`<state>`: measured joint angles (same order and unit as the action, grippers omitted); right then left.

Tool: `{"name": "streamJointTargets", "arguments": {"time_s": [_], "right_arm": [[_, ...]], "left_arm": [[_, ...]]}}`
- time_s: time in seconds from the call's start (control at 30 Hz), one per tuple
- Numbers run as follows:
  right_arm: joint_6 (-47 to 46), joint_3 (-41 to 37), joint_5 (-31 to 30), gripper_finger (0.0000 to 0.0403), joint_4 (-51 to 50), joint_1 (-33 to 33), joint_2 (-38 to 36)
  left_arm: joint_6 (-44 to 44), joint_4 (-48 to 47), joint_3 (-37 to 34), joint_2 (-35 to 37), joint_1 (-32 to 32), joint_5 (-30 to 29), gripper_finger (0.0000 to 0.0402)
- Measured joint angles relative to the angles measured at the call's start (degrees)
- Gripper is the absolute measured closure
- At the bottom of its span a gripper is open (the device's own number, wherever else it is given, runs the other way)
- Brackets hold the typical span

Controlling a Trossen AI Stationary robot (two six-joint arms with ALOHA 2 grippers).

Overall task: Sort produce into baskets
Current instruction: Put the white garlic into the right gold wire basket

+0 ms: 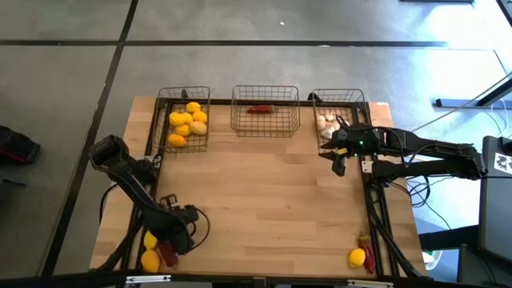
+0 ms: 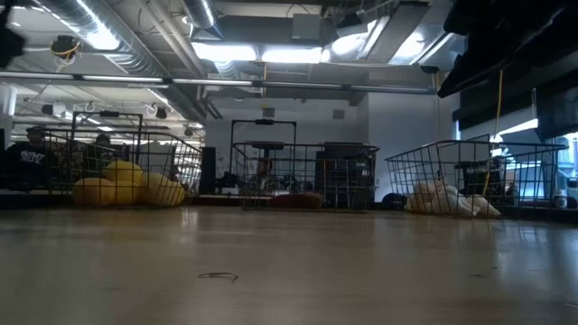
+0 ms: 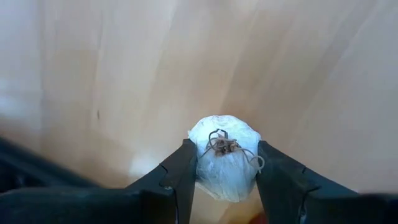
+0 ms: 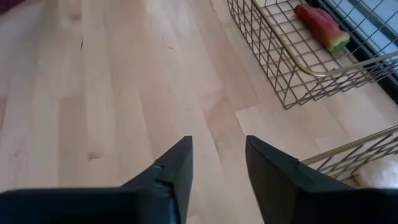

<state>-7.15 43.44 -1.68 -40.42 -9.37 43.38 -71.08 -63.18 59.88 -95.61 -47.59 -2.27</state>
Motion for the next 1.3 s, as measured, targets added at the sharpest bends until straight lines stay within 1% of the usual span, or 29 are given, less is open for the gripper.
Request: {"name": "streamJointTargets", "arguments": {"time_s": [0.2,0.3,0.37,0.5,0.57,0.73,0.83,1.1,1.2,1.3], "right_arm": [[0.1,0.0,-0.2,0.0179,0.5,0.0,0.0],[0.9,0.0,0.1,0.0155,1.0,0.0,0.0],[0.9,0.0,0.2,0.0146,1.9,0.0,0.0],[1.0,0.0,2.3,0.0142,5.0,0.0,0.0],[0.8,0.0,4.0,0.0145,7.0,0.0,0.0],[-1.5,0.0,10.6,0.0153,10.8,0.0,0.3],[-1.6,0.0,12.2,0.0155,11.5,0.0,1.0],[-3.7,0.0,14.4,0.0155,13.1,0.1,6.2],[-3.7,0.0,14.9,0.0155,13.9,1.9,9.2],[-2.3,0.0,14.8,0.0155,16.0,4.7,12.3]], "left_arm": [[9.4,4.4,2.5,0.0,5.8,-3.8,0.0265],[14.5,9.0,2.7,0.6,8.7,-4.8,0.0265],[17.9,12.7,2.8,1.2,10.7,-5.8,0.0265],[26.1,19.0,2.8,2.5,14.4,-9.7,0.0265],[30.2,22.0,2.8,2.7,16.4,-11.8,0.0265],[41.3,31.3,2.8,2.7,20.9,-16.7,0.0265],[47.6,35.9,2.8,2.7,23.7,-19.4,0.0265],[61.1,51.8,2.8,2.6,30.4,-20.1,0.0265],[64.5,57.9,2.8,2.6,32.5,-20.1,0.0265],[65.5,63.3,2.8,2.6,34.2,-20.1,0.0265]]}}
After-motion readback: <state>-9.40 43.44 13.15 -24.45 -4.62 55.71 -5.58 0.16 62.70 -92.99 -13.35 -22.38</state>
